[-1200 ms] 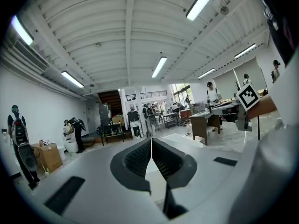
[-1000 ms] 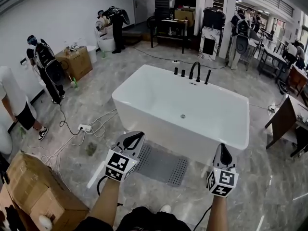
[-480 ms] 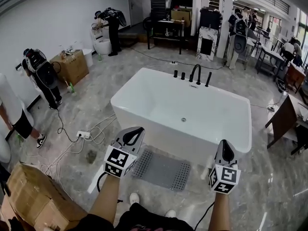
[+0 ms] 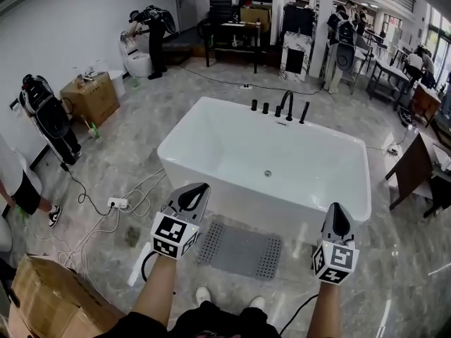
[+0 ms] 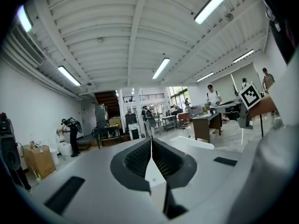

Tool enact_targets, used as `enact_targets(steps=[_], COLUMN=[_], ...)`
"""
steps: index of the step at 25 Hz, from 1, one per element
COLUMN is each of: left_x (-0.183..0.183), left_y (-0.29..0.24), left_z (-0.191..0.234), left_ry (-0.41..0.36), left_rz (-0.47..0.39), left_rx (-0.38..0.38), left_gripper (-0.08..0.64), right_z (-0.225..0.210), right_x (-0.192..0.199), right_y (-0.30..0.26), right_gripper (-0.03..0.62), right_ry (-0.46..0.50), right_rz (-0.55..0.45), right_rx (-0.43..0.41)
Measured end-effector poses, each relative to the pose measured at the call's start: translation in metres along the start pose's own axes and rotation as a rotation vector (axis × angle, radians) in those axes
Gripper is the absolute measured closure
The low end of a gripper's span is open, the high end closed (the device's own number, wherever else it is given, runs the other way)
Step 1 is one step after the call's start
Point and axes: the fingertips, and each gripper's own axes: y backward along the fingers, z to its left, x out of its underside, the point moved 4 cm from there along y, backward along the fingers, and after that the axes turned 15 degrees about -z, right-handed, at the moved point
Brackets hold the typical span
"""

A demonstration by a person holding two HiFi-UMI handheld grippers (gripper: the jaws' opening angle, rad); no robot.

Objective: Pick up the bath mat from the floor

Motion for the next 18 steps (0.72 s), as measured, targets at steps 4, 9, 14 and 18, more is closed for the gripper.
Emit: enact_targets(steps=[4,9,14,18], left_x=[-0.008,-0.001,0.03,0.064], left_y=[-0.012,-0.022,-0.027,-0.031], left_z=[-0.003,-0.007,0.003,0.008], left_ry=[-0.004,-0.019,-0.016,-0.018], left_rz=[-0.016,-0.008,0.04,0.069], left_rx=[0.0,0.0,0.008,0.021], left_gripper=[0.546,0.546,0.546,0.546], right_z=[-0.008,-0.016,-0.011,-0.005], right_x=[0.002,0.013,0.04,0.075], right_y=[-0.007,-0.015,-0.022,-0.021], right_gripper=[0.571,0.571,0.569,0.569], right_ry=[-0.005,-0.004,0.0,0.004], right_rz=[0.003,0.015,0.062,0.103], right_rx=[-0.017,-0.03,-0.027,-0.023])
